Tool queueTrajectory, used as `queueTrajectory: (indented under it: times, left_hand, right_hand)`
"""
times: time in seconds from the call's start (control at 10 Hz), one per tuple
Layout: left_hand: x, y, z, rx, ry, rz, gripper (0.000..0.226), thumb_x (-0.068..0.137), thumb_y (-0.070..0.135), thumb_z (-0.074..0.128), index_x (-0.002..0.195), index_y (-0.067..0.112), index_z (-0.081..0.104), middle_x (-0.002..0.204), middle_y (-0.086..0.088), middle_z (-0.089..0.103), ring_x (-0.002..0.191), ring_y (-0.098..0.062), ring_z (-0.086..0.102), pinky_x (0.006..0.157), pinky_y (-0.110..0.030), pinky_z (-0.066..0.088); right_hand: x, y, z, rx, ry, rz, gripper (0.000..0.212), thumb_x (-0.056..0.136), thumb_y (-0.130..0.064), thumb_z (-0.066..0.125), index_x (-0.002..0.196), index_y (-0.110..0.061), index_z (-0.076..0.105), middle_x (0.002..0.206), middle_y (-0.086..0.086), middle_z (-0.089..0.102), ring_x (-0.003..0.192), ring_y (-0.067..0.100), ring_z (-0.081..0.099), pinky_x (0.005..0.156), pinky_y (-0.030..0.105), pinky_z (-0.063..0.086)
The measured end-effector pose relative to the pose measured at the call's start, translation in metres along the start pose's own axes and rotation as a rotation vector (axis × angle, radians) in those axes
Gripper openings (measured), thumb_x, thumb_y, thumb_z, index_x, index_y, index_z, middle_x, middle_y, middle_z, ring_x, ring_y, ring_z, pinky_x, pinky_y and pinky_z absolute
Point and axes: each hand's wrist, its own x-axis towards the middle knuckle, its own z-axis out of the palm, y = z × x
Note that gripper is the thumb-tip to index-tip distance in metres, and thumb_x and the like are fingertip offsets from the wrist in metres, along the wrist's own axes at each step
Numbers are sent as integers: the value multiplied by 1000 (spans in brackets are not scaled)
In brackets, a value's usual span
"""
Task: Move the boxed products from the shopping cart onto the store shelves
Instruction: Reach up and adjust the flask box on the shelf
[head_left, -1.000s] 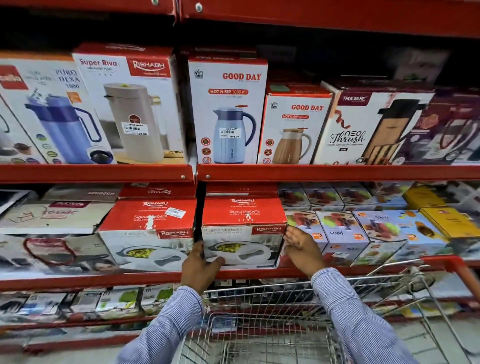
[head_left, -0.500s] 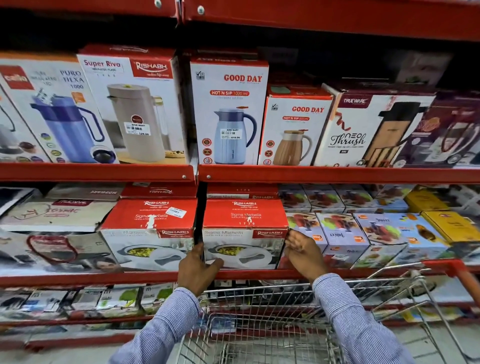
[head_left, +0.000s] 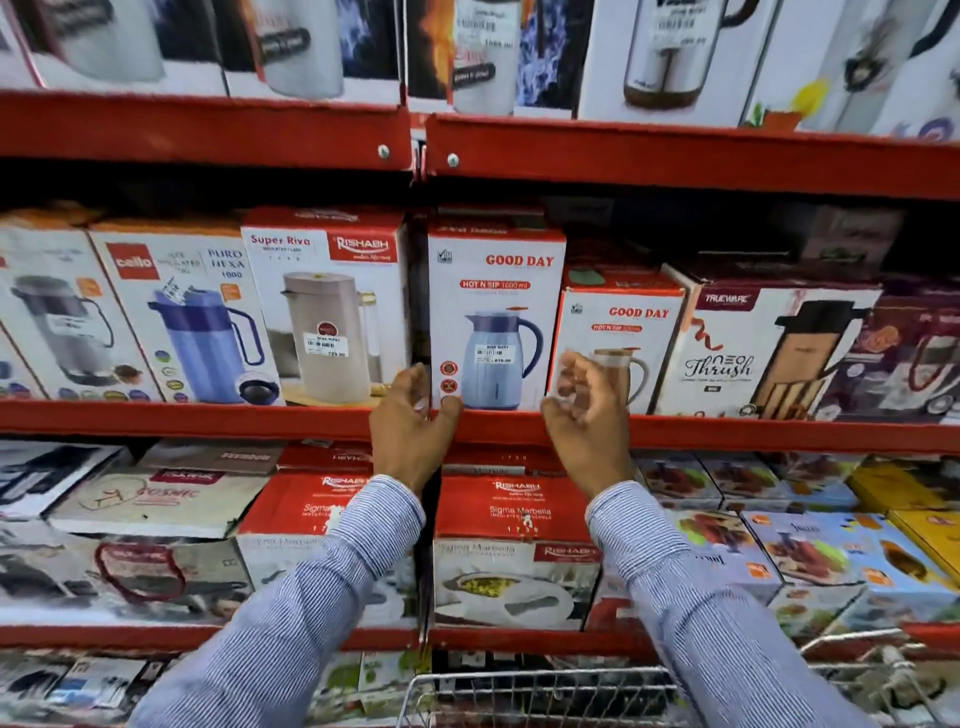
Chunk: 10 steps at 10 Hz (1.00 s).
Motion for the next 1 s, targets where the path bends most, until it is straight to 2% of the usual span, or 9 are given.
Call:
queueTrajectory:
  times: [0.1,0.2,0.3,0.4,0.5,0.6,0.7,0.9,1.0]
  left_hand:
    - [9,9,1,-26,-29,12,64,83,16,73,140,4,45,120,6,58,108,-5,54,99,-22,44]
    - [18,9,3,-1,-47,55,71,81,21,74,142,6,41,132,-1,60,117,-12,58,100,-23,42]
    - [23,9,5,12,-65,86,80,79,25,74,148,13,35,140,-3,58,122,-19,60,106,-31,46]
    - [26,12,6,3,-77,116,84,78,28,75,150,17,32,143,-2,55,123,-20,60,106,-35,47]
    - [30,13,6,-20,-86,124,83,79,27,76,150,18,32,147,-3,51,127,-22,56,107,-39,46]
    - [30,13,6,-55,-80,113,79,81,22,74,149,18,34,146,-4,52,125,-19,56,97,-25,45]
    - [28,15,5,-54,-81,122,77,83,20,73,149,16,34,145,-4,52,116,-8,52,90,-21,44]
    - [26,15,3,-56,-85,126,77,83,17,72,150,15,33,145,-4,53,111,-4,49,87,-18,46]
    - [24,17,2,-37,-85,135,78,83,18,72,150,15,32,145,-3,53,110,-4,50,77,-3,45]
  right_hand:
    - [28,-21,0,-18,69,-85,58,82,-14,63,137,-16,44,135,0,55,116,16,56,87,17,50]
    - [50,-37,-1,-47,116,-116,62,81,-11,64,139,-15,43,137,3,55,113,15,57,73,5,47]
    - [58,-49,-1,-129,133,-142,65,80,-14,65,141,-16,42,142,1,51,109,6,51,86,22,50]
    - [64,-58,-1,-158,95,-115,63,82,-15,64,141,-16,43,143,1,51,119,9,50,92,19,38]
    - [67,-61,1,-124,49,-74,59,83,-12,62,139,-16,46,136,2,58,120,12,53,89,20,45]
    - [68,-59,1,-126,22,-88,58,83,-10,62,139,-17,47,133,2,60,118,14,56,72,3,47]
    - [70,-56,-1,-128,23,-96,57,83,-8,62,138,-15,47,134,2,59,120,15,54,62,-9,39]
    - [70,-54,-1,-98,27,-102,57,84,-6,62,138,-15,48,133,4,60,111,9,53,61,-9,39]
    - [68,-58,-5,-110,22,-108,57,84,-8,62,138,-17,48,132,2,60,108,6,53,62,-2,44]
